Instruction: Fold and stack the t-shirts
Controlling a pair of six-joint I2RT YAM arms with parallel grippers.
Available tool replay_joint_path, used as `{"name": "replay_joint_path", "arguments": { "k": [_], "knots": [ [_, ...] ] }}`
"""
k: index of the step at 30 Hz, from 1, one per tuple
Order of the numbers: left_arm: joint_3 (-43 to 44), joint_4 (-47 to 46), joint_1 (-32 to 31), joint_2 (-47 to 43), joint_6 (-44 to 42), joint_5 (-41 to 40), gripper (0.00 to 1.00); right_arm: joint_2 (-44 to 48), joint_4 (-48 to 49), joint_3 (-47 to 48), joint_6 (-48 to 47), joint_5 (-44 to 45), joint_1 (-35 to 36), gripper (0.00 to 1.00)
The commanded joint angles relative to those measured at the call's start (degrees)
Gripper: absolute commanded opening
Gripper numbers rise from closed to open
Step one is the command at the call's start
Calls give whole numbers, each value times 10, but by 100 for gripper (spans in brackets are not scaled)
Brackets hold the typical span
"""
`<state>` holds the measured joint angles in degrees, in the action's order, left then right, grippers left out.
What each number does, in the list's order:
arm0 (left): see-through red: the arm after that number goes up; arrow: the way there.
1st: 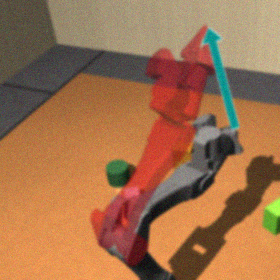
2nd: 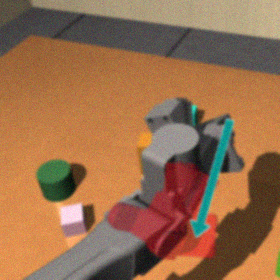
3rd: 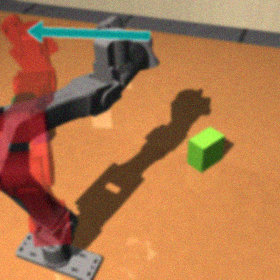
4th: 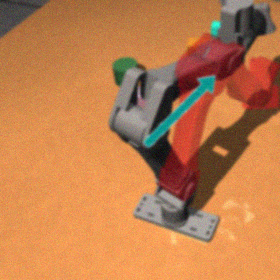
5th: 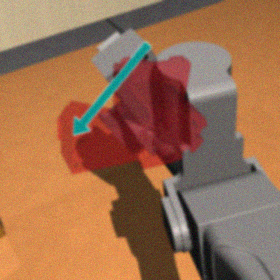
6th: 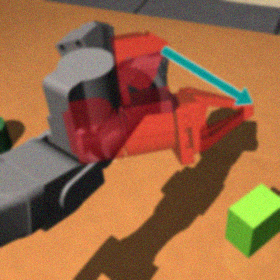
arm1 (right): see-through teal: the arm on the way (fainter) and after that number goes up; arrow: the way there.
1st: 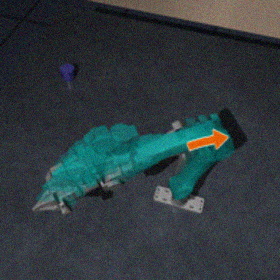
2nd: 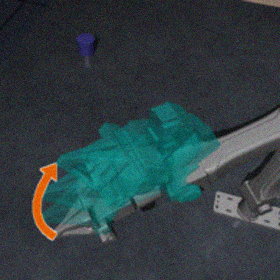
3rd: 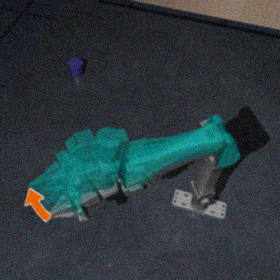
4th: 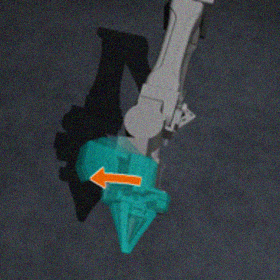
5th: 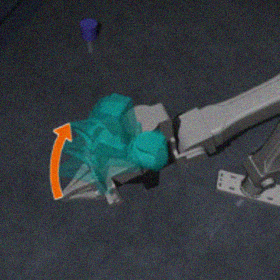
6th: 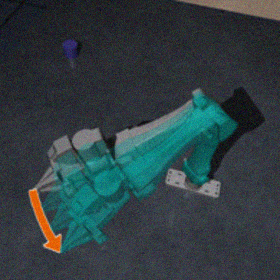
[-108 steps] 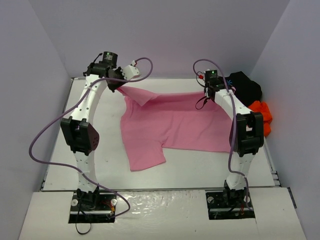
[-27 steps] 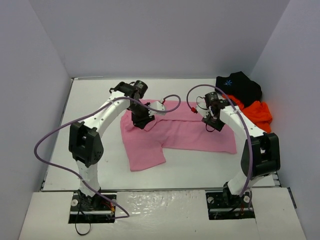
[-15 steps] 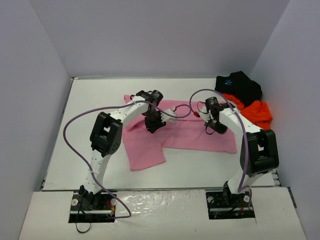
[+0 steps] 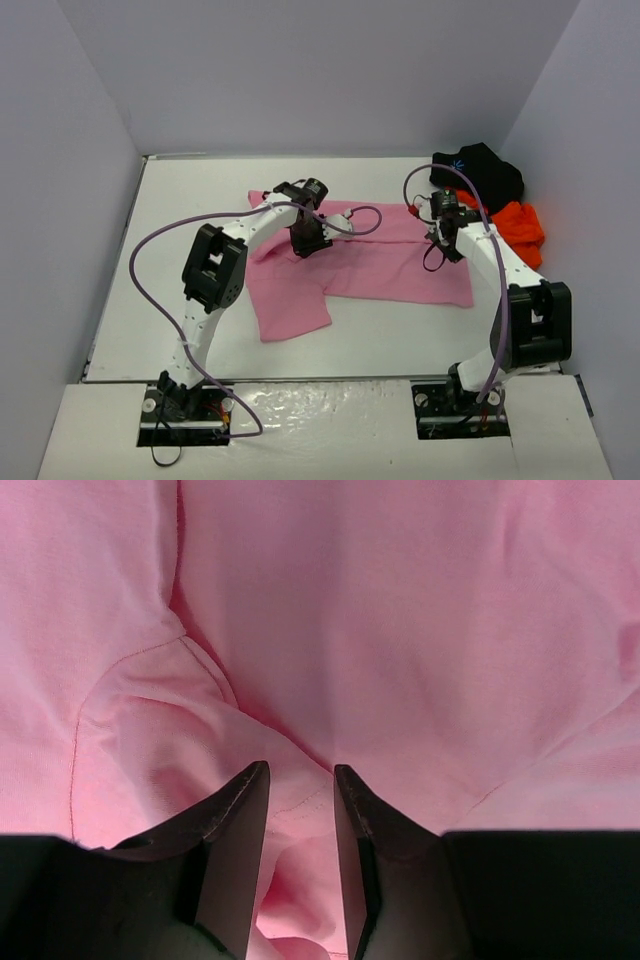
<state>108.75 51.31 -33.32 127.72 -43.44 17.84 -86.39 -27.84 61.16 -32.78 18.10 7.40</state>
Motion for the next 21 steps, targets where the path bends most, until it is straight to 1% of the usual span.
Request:
{"name": "replay_joint_path", "arguments": {
  "k": [1,8,14,21],
  "knots": [
    [12,-8,-1,-20,-2,-8,28,31,-34,-19,-10,-47,4,0],
    [14,-1,-2,-12,-1,-6,26,51,-34,-15,-11,-46,3,0],
    [3,5,-3,-14,1,-5,29,51,-34,-14,-8,-37,3,1],
    [-19,4,-8,-21,1,-8,30,50,-33,-10,-5,-39,3,2]
  ]
}}
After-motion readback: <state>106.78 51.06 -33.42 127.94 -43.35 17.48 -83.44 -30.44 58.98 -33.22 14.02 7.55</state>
